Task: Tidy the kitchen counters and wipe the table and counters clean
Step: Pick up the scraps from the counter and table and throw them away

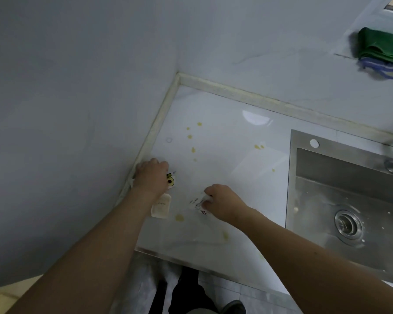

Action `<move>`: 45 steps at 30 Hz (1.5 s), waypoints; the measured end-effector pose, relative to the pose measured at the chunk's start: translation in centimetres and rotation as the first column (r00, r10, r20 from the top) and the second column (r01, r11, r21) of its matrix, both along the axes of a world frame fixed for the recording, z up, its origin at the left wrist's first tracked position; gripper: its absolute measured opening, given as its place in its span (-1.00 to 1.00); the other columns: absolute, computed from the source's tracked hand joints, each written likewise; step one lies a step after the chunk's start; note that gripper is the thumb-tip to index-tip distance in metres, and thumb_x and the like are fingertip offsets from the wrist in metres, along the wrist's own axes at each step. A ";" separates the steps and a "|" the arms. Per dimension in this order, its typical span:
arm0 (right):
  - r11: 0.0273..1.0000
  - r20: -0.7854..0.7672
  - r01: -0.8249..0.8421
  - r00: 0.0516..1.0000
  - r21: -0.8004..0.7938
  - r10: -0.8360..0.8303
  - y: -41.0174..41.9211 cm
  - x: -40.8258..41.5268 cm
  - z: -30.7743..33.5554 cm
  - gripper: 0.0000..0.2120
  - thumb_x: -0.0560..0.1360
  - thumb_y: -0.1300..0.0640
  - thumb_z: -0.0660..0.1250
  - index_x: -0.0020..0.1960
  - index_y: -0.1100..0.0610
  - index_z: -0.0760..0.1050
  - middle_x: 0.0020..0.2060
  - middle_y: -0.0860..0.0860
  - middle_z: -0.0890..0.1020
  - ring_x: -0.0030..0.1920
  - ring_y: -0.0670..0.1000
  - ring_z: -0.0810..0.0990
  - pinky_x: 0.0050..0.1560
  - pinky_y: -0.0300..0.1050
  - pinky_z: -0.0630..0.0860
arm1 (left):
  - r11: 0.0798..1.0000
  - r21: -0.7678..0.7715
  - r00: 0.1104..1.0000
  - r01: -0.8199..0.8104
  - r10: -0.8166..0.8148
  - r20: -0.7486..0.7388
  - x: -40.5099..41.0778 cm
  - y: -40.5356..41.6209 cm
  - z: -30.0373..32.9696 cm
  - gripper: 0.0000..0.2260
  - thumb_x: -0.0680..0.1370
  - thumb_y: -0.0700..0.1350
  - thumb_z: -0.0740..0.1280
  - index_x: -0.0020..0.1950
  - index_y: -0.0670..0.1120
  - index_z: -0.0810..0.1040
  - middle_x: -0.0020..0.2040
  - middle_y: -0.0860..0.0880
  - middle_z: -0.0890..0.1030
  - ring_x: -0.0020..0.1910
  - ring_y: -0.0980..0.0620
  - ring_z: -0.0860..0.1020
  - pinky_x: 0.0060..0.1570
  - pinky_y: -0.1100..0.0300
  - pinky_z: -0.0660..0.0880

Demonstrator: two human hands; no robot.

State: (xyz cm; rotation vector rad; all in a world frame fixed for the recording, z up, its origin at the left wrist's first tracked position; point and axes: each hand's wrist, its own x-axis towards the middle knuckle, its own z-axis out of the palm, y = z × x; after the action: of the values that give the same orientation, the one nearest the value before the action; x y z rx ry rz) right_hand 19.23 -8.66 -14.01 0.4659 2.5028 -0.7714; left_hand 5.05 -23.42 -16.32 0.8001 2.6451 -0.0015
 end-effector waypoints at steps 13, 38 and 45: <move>0.980 -0.051 -0.197 0.979 0.038 0.199 -7.0 -5.1 -1.5 -0.74 0.48 0.19 0.25 0.12 0.19 0.57 0.15 0.11 0.47 0.13 0.14 0.49 0.11 -0.06 0.46 | 0.997 0.066 0.980 0.030 -0.042 0.195 -2.1 -0.4 0.8 -0.92 0.51 -0.29 0.23 -0.10 -0.13 0.37 0.09 -0.18 0.42 -0.04 -0.17 0.48 -0.15 0.07 0.37; 0.994 -0.067 0.069 0.996 0.085 -0.064 2.8 -3.0 4.2 -0.87 0.44 0.28 0.23 -0.28 0.25 0.43 -0.28 0.13 0.50 -0.26 0.09 0.47 -0.33 -0.15 0.30 | 0.952 0.263 0.969 -0.160 0.100 0.225 -3.0 5.8 5.1 -0.93 0.45 -0.34 0.26 -0.15 -0.27 0.54 -0.16 -0.22 0.54 -0.17 -0.16 0.52 -0.30 0.18 0.37; 0.856 -0.146 0.487 0.872 0.175 -0.466 11.0 10.8 9.1 -0.81 0.46 0.21 0.24 -0.34 0.15 0.44 -0.26 0.13 0.54 -0.23 0.11 0.49 -0.29 -0.17 0.33 | 0.932 0.351 0.947 0.090 -0.190 0.260 6.5 16.5 8.8 -0.94 0.40 -0.31 0.27 -0.18 -0.18 0.50 -0.25 -0.09 0.47 -0.34 -0.09 0.38 -0.44 0.26 0.31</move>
State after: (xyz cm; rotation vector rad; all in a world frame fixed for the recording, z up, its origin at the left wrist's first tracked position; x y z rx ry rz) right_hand 30.03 2.34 -4.90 1.1871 2.5996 -0.7210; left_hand 11.54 -6.90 -7.48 1.0125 2.3306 0.5046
